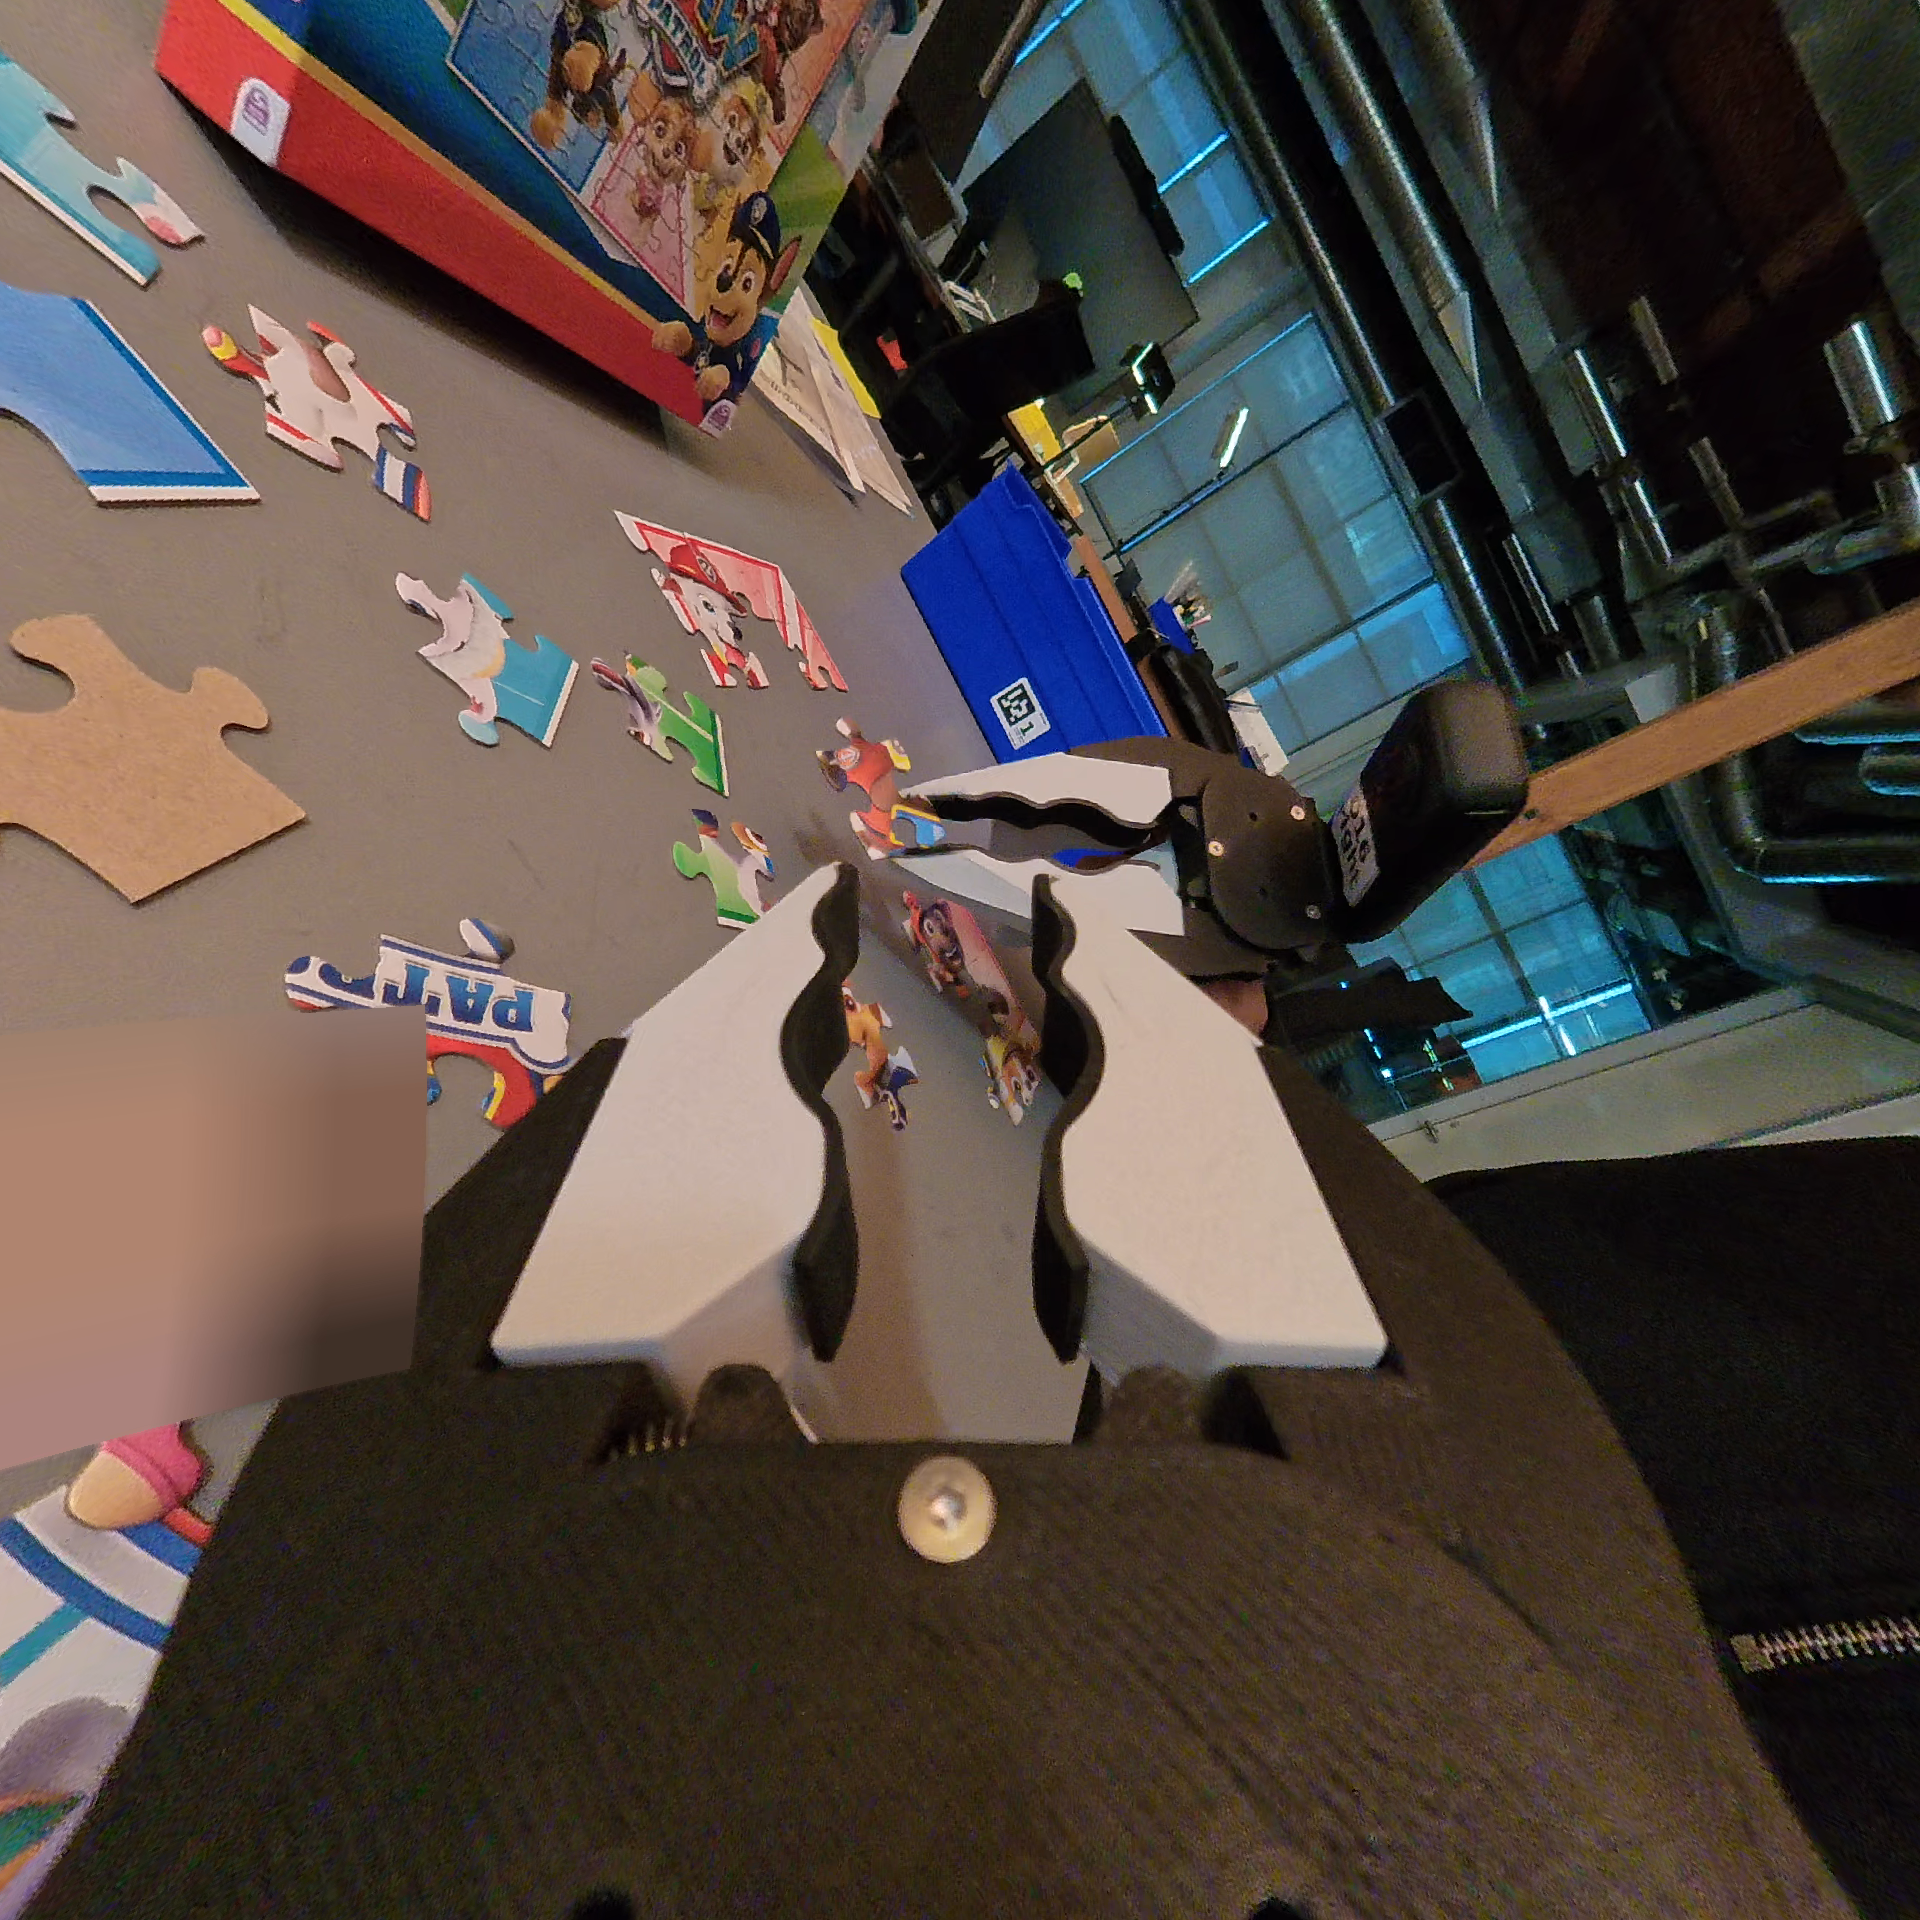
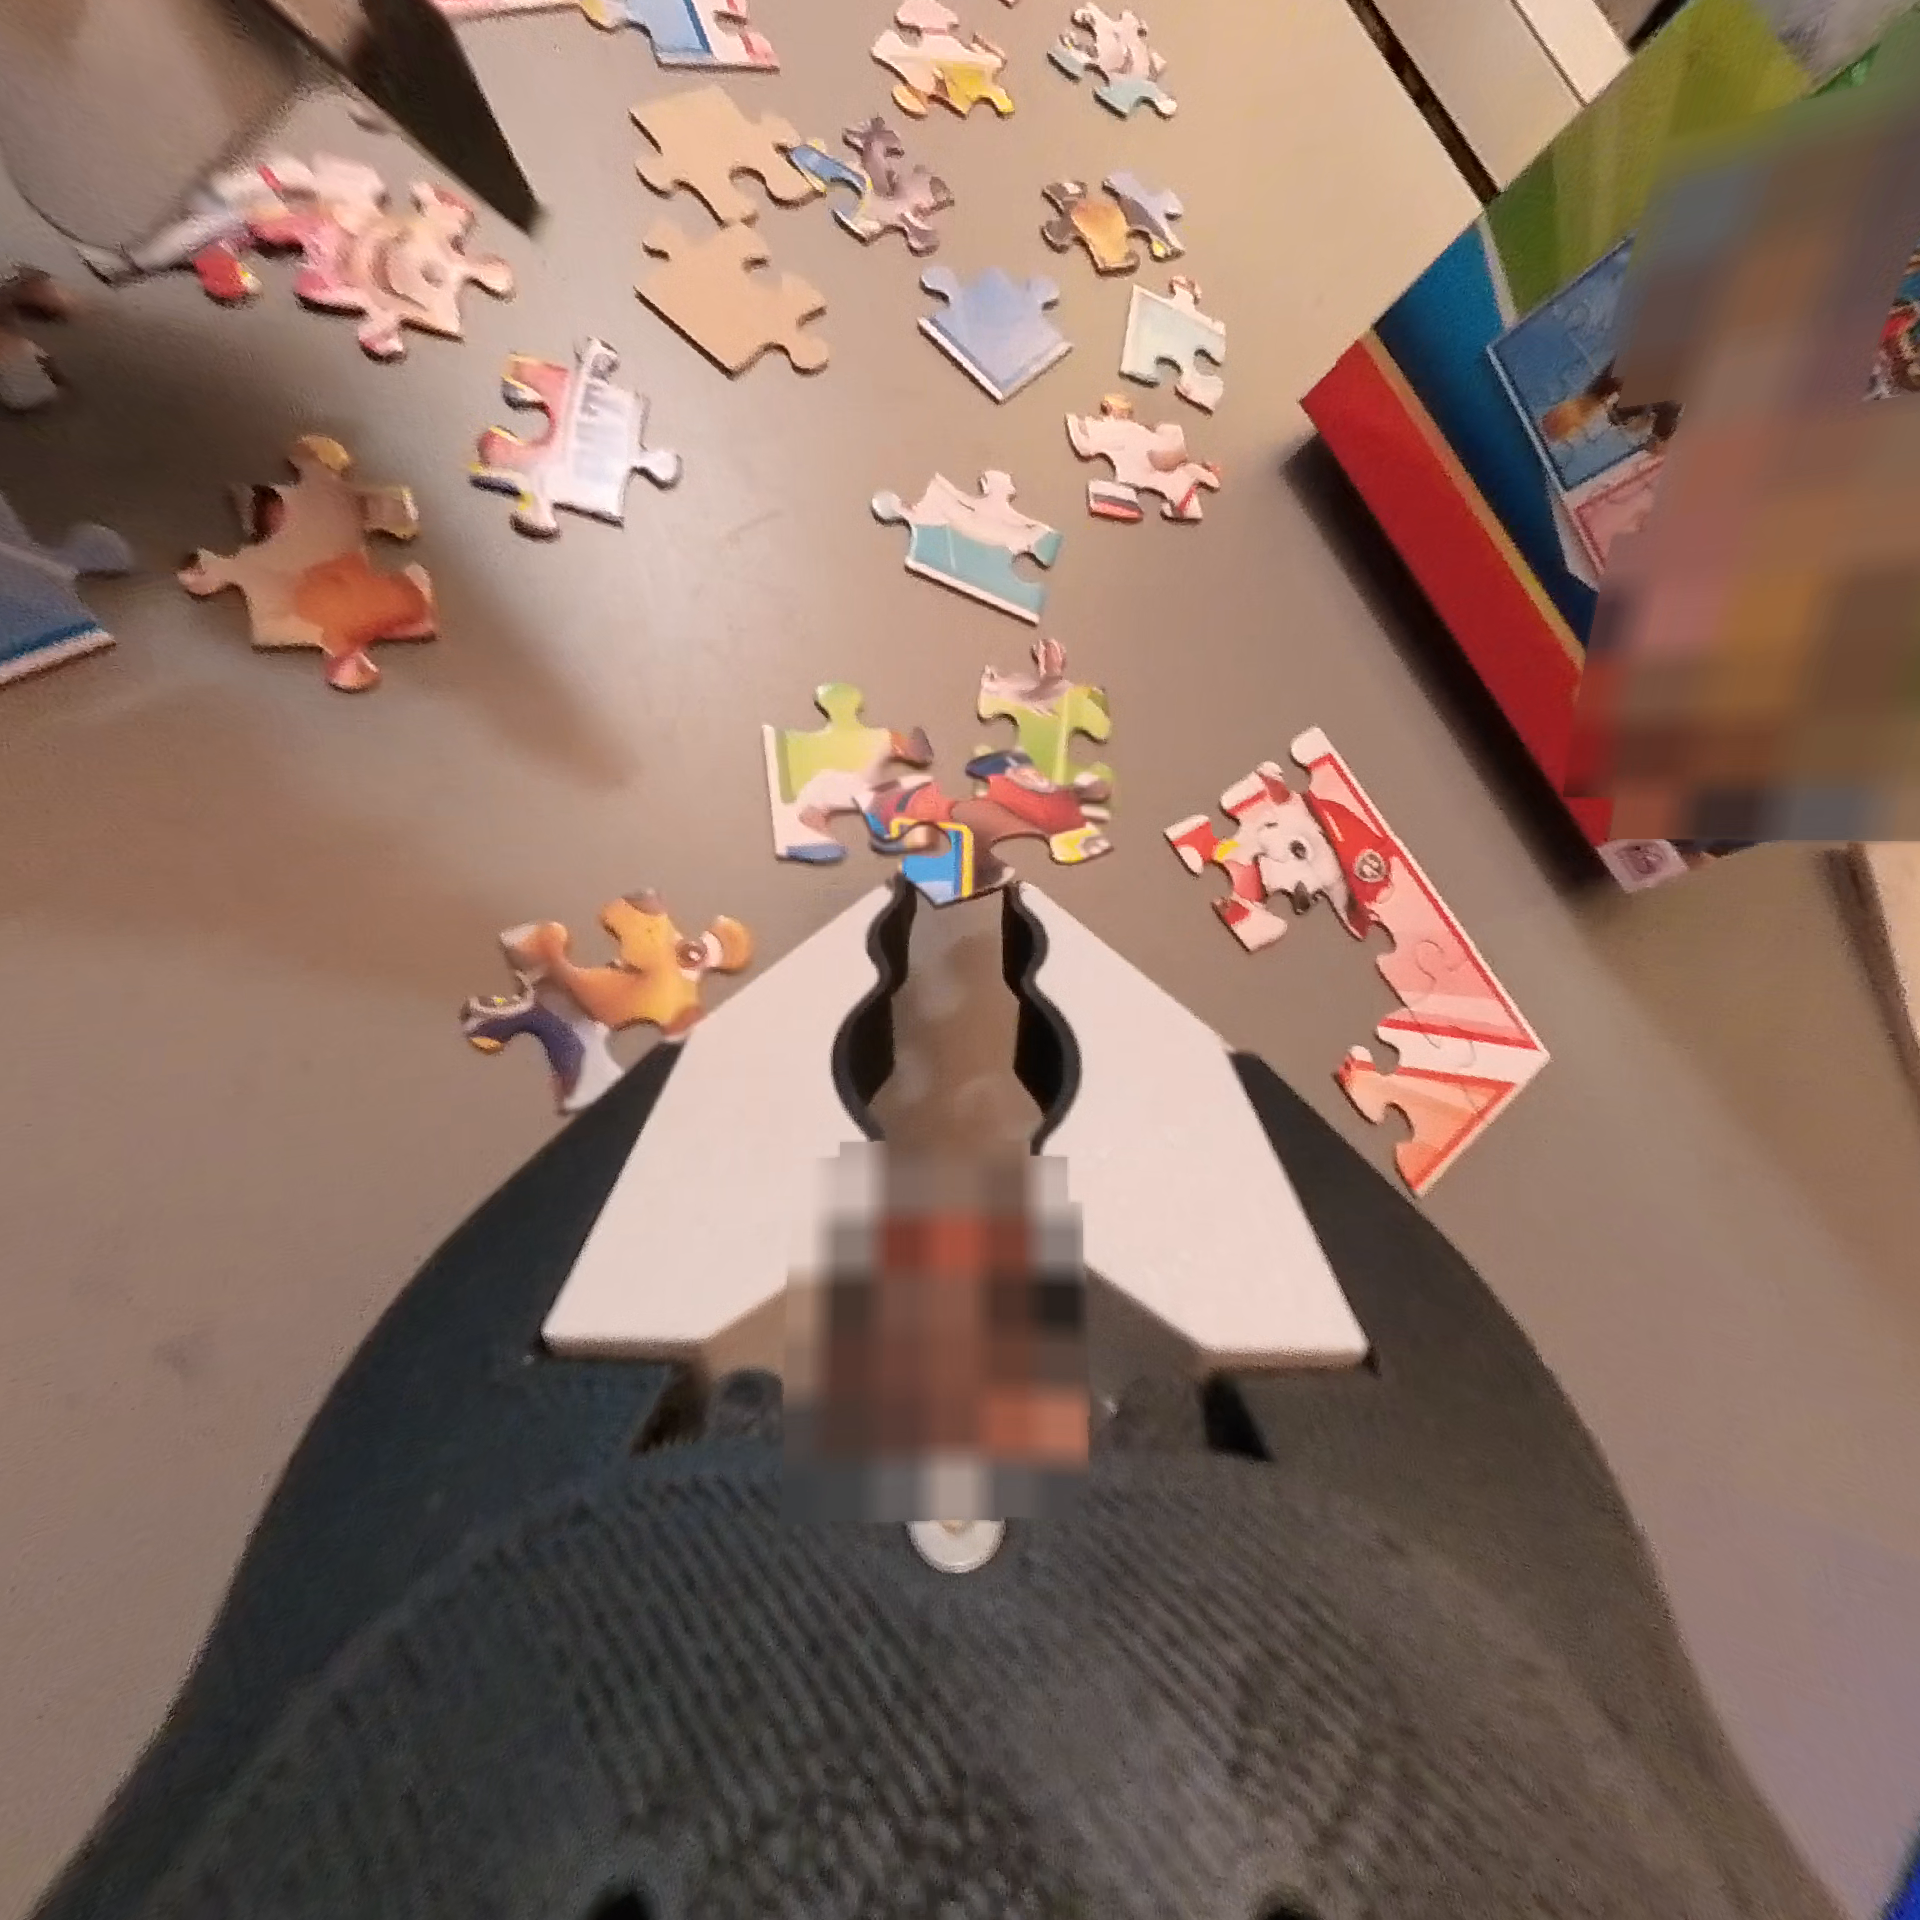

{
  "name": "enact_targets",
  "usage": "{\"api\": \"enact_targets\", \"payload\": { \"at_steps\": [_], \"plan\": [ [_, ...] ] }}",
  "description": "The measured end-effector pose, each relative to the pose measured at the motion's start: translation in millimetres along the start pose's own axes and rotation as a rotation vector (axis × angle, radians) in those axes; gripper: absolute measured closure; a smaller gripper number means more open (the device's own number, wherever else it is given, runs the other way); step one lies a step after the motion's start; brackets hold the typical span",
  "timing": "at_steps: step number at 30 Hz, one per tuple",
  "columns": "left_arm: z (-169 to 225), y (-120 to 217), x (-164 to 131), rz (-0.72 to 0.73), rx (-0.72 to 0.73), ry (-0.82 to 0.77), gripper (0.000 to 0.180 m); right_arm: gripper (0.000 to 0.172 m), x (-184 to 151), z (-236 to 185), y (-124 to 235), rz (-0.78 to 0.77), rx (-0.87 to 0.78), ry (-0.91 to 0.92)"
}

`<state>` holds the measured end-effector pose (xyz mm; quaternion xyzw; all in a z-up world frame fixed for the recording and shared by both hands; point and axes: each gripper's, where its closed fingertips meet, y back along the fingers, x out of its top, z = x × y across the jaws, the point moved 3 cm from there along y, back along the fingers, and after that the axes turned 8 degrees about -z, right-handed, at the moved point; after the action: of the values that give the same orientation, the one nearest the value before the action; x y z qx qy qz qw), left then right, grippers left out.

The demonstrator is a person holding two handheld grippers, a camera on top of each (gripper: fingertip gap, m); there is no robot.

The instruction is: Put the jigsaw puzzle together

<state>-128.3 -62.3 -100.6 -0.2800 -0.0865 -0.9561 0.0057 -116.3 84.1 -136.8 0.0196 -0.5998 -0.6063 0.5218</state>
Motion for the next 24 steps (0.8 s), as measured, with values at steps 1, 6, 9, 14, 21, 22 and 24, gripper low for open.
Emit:
{"api": "enact_targets", "payload": {
  "at_steps": [1, 6, 9, 14, 21, 22, 24],
  "plan": [
    [1, 0, 0, 0.002, -0.002, -0.003, 0.150, 0.156, -5, 4, 0, -0.015, -0.014, -0.003],
    [6, 0, -1, 0.001, -0.030, -0.007, 0.151, 0.156, -30, 25, -9, -0.057, 0.076, -0.077],
    [10, 0, 0, -0.002, -0.040, -0.017, 0.151, 0.172, -36, 34, -10, -0.061, 0.104, -0.093],
    [13, 1, 1, 0.004, -0.040, -0.023, 0.152, 0.172, -37, 38, -11, -0.066, 0.090, -0.082],
    [12, 1, 1, 0.002, -0.049, -0.016, 0.152, 0.151, -36, 44, -18, -0.074, 0.100, -0.114],
    [12, 0, 1, 0.001, -0.052, -0.015, 0.152, 0.146, -35, 45, -20, -0.075, 0.107, -0.124],
    [13, -1, 1, -0.003, -0.059, -0.014, 0.152, 0.143, -34, 45, -26, -0.080, 0.125, -0.135]
  ]
}}
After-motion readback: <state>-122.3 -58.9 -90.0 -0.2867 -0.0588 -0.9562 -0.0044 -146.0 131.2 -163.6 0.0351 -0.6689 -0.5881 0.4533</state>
